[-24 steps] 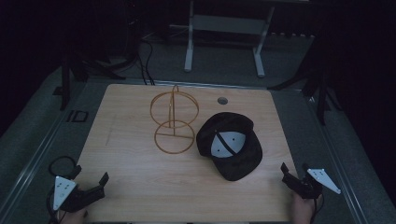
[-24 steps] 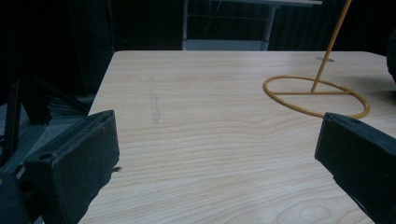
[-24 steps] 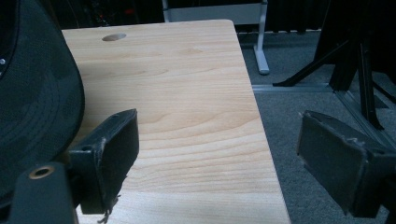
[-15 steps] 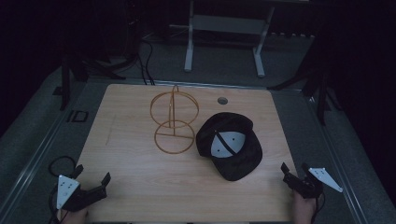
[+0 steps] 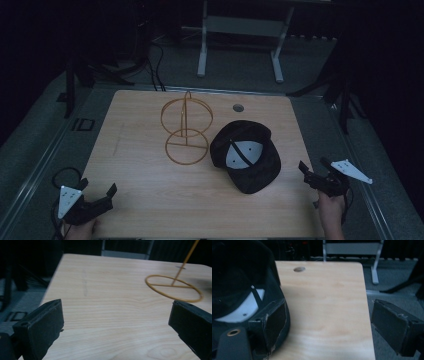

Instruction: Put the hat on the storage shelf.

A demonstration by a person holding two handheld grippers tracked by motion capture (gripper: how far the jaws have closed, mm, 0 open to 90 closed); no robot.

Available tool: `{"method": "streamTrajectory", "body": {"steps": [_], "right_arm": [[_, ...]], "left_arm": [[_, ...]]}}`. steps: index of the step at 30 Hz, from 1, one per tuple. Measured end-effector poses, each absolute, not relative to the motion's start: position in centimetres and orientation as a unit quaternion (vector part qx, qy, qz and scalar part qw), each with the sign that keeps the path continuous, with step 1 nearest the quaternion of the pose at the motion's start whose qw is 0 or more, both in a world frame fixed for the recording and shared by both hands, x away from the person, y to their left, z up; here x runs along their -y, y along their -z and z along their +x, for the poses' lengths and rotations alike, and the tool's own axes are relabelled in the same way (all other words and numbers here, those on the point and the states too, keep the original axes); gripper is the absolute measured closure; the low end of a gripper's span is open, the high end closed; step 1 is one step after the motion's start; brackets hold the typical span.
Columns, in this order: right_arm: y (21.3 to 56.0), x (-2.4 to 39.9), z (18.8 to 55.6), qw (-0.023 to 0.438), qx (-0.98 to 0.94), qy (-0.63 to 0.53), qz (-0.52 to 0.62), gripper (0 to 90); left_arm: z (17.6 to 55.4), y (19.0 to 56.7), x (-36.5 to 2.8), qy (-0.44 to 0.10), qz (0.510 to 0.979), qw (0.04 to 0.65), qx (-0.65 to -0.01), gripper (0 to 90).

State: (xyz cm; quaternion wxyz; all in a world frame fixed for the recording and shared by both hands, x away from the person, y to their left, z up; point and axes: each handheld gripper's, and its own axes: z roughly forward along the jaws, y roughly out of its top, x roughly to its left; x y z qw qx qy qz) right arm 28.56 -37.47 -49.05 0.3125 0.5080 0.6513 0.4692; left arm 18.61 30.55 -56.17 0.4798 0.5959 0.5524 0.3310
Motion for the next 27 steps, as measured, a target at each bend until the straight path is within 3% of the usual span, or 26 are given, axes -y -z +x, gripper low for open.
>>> {"method": "streamTrajectory", "body": {"steps": [10, 16, 27], "right_arm": [[45.0, 35.0, 31.1, 0.319, -0.679, -0.473, 0.462, 12.3], [43.2, 32.6, 33.0, 0.316, -0.704, -0.468, 0.432, 11.5], [43.5, 28.2, 36.5, 0.287, -0.772, -0.434, 0.366, 16.0]], "left_arm": [[18.6, 55.8, -29.2, -0.301, 0.649, 0.472, -0.515, 0.5], [18.6, 55.8, -29.0, -0.285, 0.655, 0.482, -0.508, 0.5], [18.5, 55.8, -29.0, -0.282, 0.655, 0.488, -0.503, 0.5]]}}
